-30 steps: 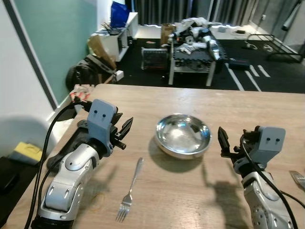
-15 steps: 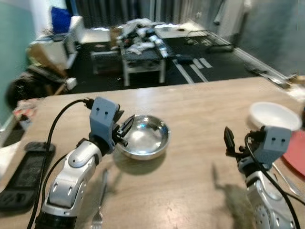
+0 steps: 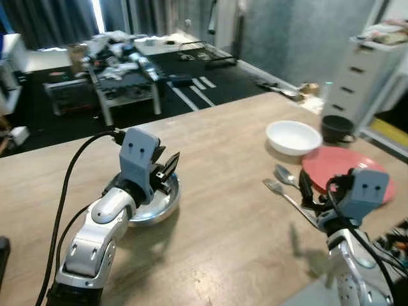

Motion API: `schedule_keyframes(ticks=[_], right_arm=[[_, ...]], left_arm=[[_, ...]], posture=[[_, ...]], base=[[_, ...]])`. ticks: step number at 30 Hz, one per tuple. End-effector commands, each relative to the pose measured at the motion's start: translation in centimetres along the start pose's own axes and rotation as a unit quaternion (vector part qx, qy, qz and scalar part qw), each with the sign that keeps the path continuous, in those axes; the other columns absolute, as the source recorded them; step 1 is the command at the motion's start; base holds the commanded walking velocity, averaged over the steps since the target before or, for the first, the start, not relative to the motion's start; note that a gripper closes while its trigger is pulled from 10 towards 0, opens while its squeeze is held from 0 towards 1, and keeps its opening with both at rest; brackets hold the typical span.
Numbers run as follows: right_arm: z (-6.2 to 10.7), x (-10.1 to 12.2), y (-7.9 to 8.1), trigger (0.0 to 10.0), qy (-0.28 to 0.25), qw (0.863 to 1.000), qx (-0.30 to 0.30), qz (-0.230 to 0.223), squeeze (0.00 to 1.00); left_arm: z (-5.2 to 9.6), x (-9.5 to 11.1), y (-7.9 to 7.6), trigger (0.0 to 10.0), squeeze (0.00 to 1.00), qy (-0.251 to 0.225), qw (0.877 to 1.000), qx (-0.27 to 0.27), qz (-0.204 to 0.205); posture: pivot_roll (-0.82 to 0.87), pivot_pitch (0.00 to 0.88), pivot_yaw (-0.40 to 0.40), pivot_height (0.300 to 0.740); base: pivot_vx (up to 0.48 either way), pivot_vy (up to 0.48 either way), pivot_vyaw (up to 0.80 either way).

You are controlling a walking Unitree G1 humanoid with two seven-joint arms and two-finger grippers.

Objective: Setting the table

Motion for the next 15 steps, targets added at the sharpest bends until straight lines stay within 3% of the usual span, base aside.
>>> schedule_keyframes(ticks=[1, 15], right_arm=[[0.15, -0.41, -0.18, 10.0, 0.008, 1.000, -0.005, 0.000, 0.00], [0.04, -0.35, -0.16, 10.0, 0.006, 1.000, -0.005, 0.002, 0.00]], left_arm=[[0.06, -0.43, 0.04, 10.0, 0.00, 0.009, 1.000, -0.001, -0.002], [-0.06, -0.41, 0.00, 10.0, 0.00, 0.010, 1.000, -0.004, -0.003]], posture=[[0.01, 0.065, 0.104, 0.740], [0.01, 0.065, 0.106, 0.740]], base=[[0.000, 0.000, -0.80], [0.000, 0.000, -0.80]])
Point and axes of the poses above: a point about 5 cm out from each wrist's last joint towards the gripper, its own z axis pointing back from the gripper into the wrist, its own x axis along the axis of the wrist's last joint, y = z × x, the point moved 2 cm from there along -z, pointing out of the wrist towards the gripper, and after that the axes turned 10 degrees about z, right-handed, at the moved point
